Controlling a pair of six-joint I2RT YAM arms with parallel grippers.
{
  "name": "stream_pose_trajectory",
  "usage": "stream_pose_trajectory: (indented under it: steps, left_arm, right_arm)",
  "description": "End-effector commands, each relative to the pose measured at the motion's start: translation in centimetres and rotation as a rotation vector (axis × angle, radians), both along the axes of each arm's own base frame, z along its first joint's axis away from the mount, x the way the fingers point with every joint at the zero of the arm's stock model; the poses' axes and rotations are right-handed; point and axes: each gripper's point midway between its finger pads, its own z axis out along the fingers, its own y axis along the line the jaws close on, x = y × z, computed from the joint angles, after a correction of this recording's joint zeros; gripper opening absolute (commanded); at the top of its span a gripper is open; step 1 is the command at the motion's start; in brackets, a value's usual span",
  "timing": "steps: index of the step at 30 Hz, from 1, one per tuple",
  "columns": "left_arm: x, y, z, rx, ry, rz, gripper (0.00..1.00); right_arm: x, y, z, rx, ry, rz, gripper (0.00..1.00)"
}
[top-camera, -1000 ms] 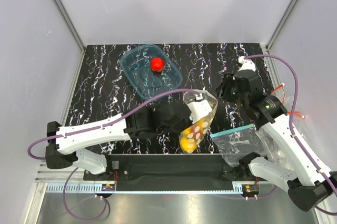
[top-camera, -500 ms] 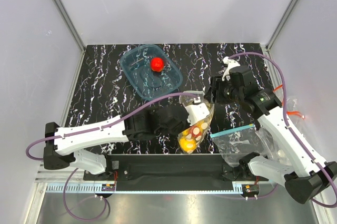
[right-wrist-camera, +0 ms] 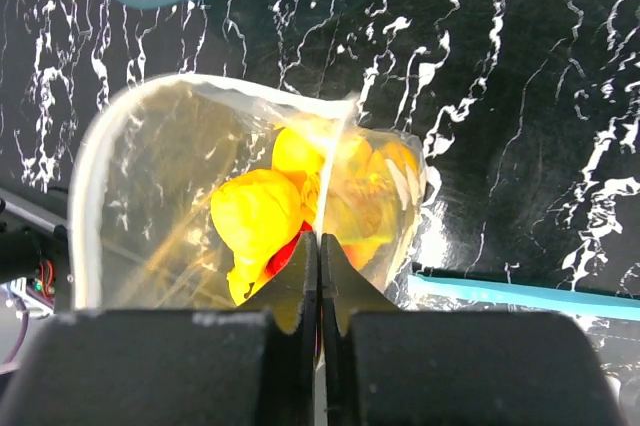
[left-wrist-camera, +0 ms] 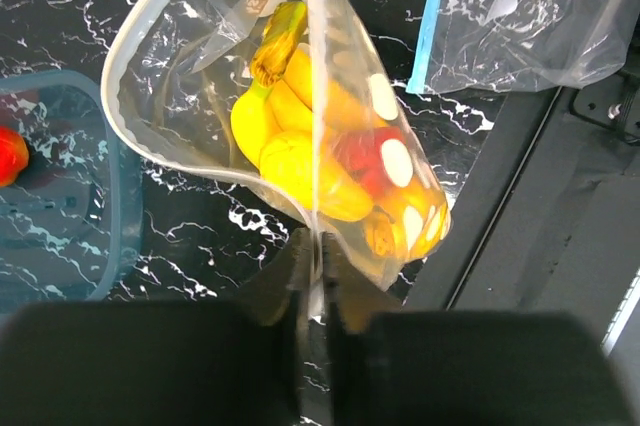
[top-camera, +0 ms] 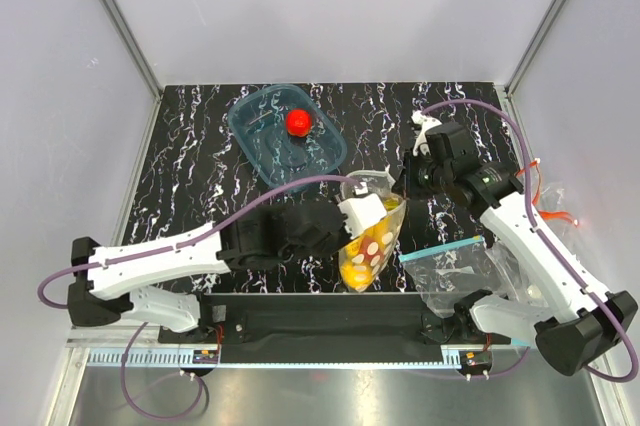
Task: Place the food in the zip-top bag and seal the zipper
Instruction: Adjust the zipper food storage bag at the center of the board, then pick up the fake fruit from the bin.
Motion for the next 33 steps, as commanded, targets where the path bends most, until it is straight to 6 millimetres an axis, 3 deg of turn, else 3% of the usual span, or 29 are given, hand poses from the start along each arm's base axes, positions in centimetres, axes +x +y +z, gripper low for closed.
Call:
stream_pose_trajectory:
  steps: [1,2,6,9,12,15,16,17,18,20,21,26,27,29,30,31,33]
  left_arm:
    - [-0.1,0.5,3.3,-0.134,-0.024,0.021,0.21]
    - [0.1,0.8,3.6,-0.153,-0.018,0.051,0.36]
    - [0.8,2.7,5.3,-0.24,-0.03,0.139,0.75]
    - [1.6,4.8,7.3,-0.34,-0.005,0.214,0.9]
    - [2.3,6.8,9.3,-0.44,0.009,0.275,0.94]
    - [4.8,8.7,9.4,-0.455,0.032,0.352,0.95]
    - [6.9,9.7,8.8,-0.442,0.034,0.418,0.96]
    - [7.4,9.5,8.4,-0.441,0.062,0.399,0.96]
    - [10.0,10.4,7.5,-0.428,0.066,0.468,0.97]
    - [11.9,10.7,6.3,-0.408,0.097,0.496,0.99]
    - [14.3,11.4,5.4,-0.39,0.113,0.555,0.99]
    - [20.7,12.3,2.2,-0.381,0.172,0.658,0.99]
    - [22.7,12.7,0.4,-0.354,0.192,0.697,0.99]
    - [25.2,13.3,0.1,-0.34,0.176,0.743,0.99]
    - [27.0,13.6,-1.7,-0.314,0.19,0.775,0.99]
    - [28.3,13.7,-1.2,-0.325,0.174,0.784,0.99]
    - [30.8,13.8,-2.9,-0.302,0.177,0.799,0.99]
  right_arm:
    - [1.3,-0.7,3.3,0.016,-0.106,-0.06,0.0]
    - [1.1,-0.7,3.6,0.026,-0.116,-0.06,0.0]
    - [1.1,-0.6,4.6,0.053,-0.141,-0.061,0.0]
    - [0.8,-0.6,4.5,0.06,-0.146,-0.06,0.0]
    - [0.5,-0.6,4.4,0.068,-0.148,-0.056,0.0]
    - [0.3,-0.7,4.7,0.078,-0.161,-0.057,0.0]
    - [0.3,-0.7,4.7,0.08,-0.164,-0.057,0.0]
    - [0.3,-0.6,4.7,0.083,-0.164,-0.056,0.0]
    - [0.3,-0.7,4.7,0.083,-0.166,-0.055,0.0]
    - [0.3,-0.6,4.6,0.084,-0.164,-0.053,0.0]
    - [0.3,-0.6,4.6,0.083,-0.161,-0.051,0.0]
    - [0.2,-0.5,4.7,0.088,-0.165,-0.047,0.0]
    - [0.2,-0.6,4.8,0.087,-0.168,-0.047,0.0]
    - [0.0,-0.5,4.9,0.091,-0.169,-0.042,0.0]
    - [0.0,-0.6,4.9,0.09,-0.169,-0.041,0.0]
    - [0.0,-0.5,4.9,0.091,-0.169,-0.04,0.0]
    - [-0.1,-0.5,4.9,0.09,-0.168,-0.036,0.0]
